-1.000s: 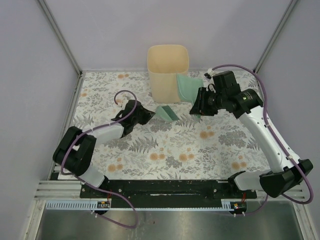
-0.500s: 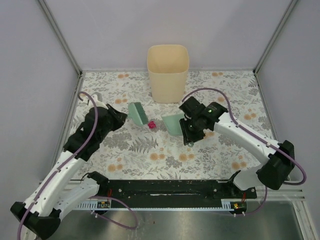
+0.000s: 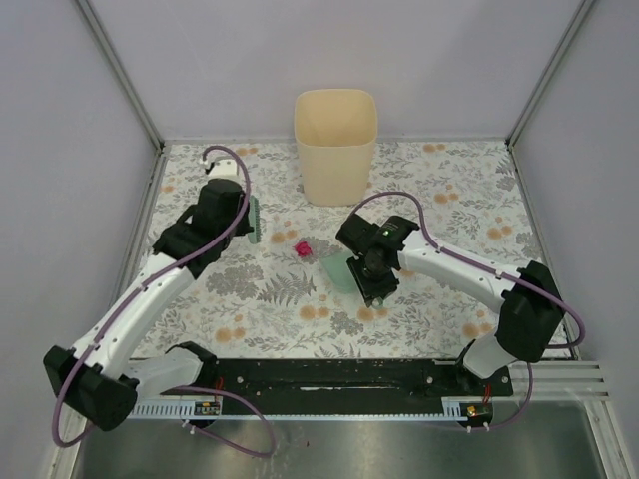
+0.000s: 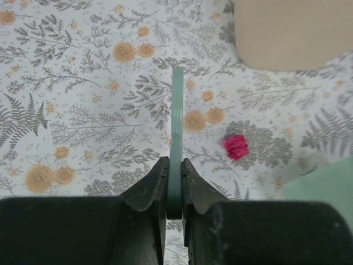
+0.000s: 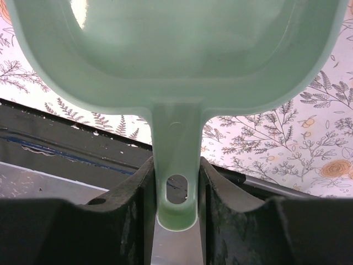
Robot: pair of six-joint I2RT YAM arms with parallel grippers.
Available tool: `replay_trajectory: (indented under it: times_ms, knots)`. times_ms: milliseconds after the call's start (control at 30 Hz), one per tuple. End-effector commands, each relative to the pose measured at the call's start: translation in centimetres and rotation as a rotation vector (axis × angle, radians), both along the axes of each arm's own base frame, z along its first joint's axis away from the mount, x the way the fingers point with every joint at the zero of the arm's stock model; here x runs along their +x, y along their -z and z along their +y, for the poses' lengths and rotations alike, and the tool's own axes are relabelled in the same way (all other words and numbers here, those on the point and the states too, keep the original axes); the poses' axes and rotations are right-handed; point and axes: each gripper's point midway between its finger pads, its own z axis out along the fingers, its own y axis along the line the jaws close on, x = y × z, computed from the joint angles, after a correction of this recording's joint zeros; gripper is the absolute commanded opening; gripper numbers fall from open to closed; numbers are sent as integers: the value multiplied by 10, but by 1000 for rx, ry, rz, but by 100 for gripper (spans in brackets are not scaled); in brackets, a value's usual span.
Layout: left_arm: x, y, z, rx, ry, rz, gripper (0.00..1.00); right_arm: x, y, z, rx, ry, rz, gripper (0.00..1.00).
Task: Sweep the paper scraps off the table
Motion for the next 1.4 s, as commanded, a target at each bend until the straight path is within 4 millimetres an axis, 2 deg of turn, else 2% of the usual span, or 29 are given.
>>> replay_trajectory:
  times_ms: [0, 100, 300, 467, 567, 600, 833, 1133, 1233, 1367]
  knots:
    - [32, -21, -4, 116, 56, -66, 0, 4, -1, 10, 9, -30, -28, 0]
    - [45, -11, -18, 137, 121, -49, 0, 5, 5, 16, 21, -50, -18, 0]
    - [68, 30, -48, 156, 243, 70, 0, 11, 15, 21, -13, -81, -3, 0]
    - [76, 66, -73, 142, 345, 159, 0, 14, 21, 28, -14, -98, 12, 0]
    - [74, 80, -86, 120, 402, 198, 0, 18, 30, 33, -18, -107, 15, 0]
    - [72, 82, -91, 118, 419, 205, 0, 14, 32, 38, 0, -118, 46, 0]
    - [59, 84, -113, 126, 515, 211, 0, 27, 43, 53, -2, -144, 45, 0]
    - [20, 89, -130, 115, 636, 277, 0, 44, 54, 58, -48, -161, 5, 0]
    - [7, 84, -132, 93, 657, 299, 0, 46, 58, 58, -51, -156, 0, 0]
    - [-10, 65, -139, 25, 707, 289, 0, 46, 63, 57, -52, -143, -6, 0]
